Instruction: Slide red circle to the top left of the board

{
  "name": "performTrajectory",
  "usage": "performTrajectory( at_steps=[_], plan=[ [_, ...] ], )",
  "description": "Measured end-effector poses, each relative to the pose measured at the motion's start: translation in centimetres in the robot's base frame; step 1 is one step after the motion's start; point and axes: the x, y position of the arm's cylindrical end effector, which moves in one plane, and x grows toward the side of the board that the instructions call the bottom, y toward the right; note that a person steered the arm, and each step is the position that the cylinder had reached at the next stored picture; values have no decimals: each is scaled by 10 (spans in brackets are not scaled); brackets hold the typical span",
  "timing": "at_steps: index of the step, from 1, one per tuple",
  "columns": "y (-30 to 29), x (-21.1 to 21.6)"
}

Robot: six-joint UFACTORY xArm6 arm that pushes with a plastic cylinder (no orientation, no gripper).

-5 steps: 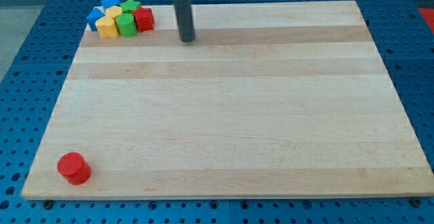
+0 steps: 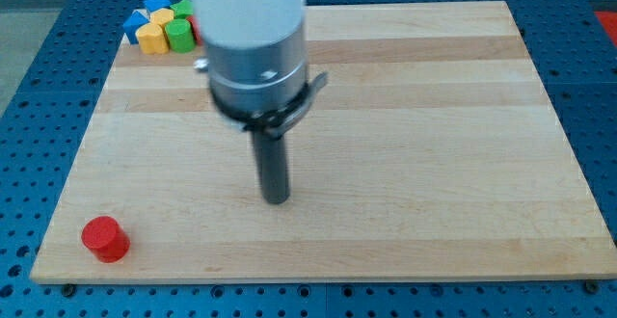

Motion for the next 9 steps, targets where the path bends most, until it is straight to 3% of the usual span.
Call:
performTrajectory(
  at_steps=[3, 9],
  plan=[
    [-72, 51],
    [-143, 74]
  ],
)
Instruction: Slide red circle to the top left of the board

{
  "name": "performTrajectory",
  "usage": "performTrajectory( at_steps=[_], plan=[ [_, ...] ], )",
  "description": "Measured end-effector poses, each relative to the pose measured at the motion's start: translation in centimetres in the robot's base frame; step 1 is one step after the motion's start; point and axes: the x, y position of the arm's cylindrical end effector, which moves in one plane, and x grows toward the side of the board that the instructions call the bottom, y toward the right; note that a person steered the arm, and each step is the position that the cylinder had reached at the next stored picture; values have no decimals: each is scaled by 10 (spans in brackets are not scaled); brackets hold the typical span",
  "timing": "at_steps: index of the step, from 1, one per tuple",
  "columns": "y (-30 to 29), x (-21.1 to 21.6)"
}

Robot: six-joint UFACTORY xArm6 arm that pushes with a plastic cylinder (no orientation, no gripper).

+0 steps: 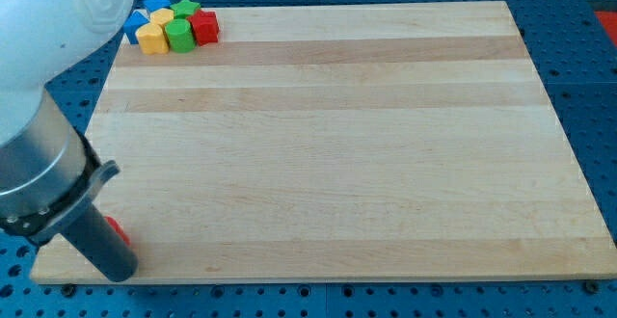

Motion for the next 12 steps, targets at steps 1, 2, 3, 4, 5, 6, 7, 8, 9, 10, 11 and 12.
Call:
performTrajectory(
  at_steps=[1, 2, 3, 4, 5, 6, 7, 8, 9, 10, 11, 12],
  plan=[
    [-25, 0],
    [-38, 0],
    [-38, 0],
    [-24, -2],
    [-23, -11],
    [-32, -23],
    [-37, -30],
    [-37, -35],
    [-40, -43],
    [-50, -51],
    [-52, -60],
    [-52, -68]
  ],
)
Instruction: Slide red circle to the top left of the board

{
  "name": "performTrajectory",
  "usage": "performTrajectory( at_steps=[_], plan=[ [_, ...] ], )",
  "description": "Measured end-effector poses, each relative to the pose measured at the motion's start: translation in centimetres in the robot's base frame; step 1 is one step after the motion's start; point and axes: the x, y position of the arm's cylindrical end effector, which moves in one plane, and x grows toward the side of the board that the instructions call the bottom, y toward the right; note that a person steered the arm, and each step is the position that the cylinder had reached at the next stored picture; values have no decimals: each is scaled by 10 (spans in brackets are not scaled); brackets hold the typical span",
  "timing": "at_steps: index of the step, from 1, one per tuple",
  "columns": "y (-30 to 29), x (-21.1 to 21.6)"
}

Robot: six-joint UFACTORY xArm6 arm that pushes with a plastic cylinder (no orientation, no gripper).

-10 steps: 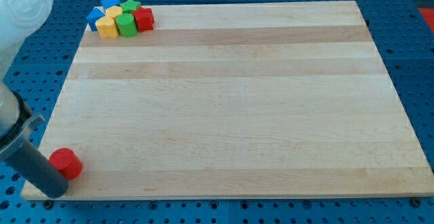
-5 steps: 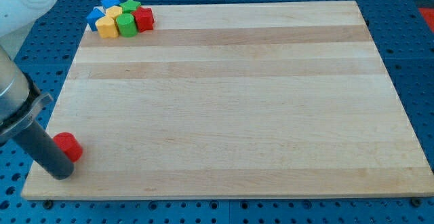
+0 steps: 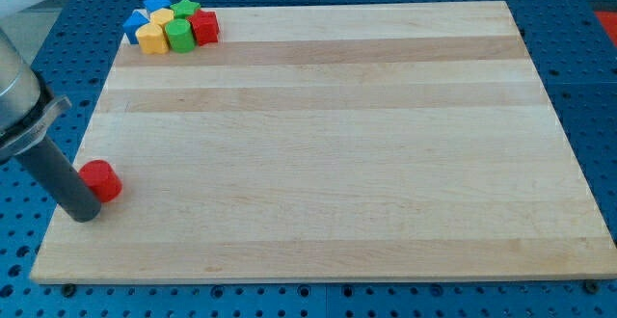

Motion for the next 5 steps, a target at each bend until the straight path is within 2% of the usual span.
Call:
performTrajectory(
  at_steps=[5],
  plan=[
    [0, -79]
  ],
)
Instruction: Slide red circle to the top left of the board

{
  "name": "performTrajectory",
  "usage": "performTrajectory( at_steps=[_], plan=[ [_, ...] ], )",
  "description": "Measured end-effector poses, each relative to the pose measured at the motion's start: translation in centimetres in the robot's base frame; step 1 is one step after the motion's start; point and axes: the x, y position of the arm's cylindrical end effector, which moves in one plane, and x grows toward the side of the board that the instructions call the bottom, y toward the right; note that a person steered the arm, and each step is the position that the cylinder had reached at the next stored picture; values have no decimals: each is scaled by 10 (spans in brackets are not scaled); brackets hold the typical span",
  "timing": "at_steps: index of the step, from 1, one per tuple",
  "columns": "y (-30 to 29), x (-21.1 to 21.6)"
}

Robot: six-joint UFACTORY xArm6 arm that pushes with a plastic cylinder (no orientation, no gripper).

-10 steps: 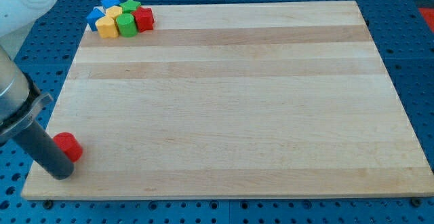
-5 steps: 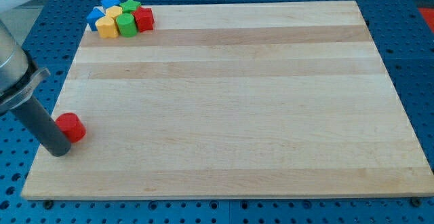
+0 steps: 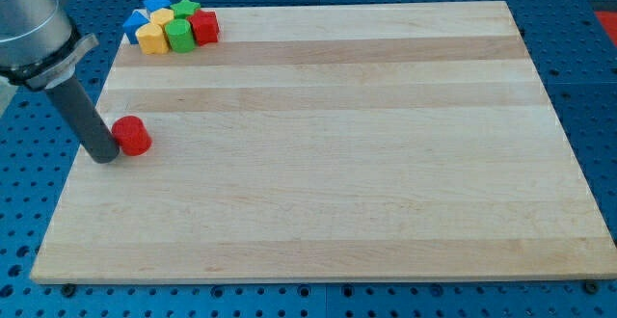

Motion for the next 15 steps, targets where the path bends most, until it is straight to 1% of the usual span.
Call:
performTrajectory(
  at_steps=[1, 2, 3, 6, 8, 9, 11, 15],
  plan=[
    [0, 0],
    [14, 8],
    [30, 1],
    [69, -56],
    [60, -127],
    [59, -147],
    [59, -163],
    [52, -167]
  ],
)
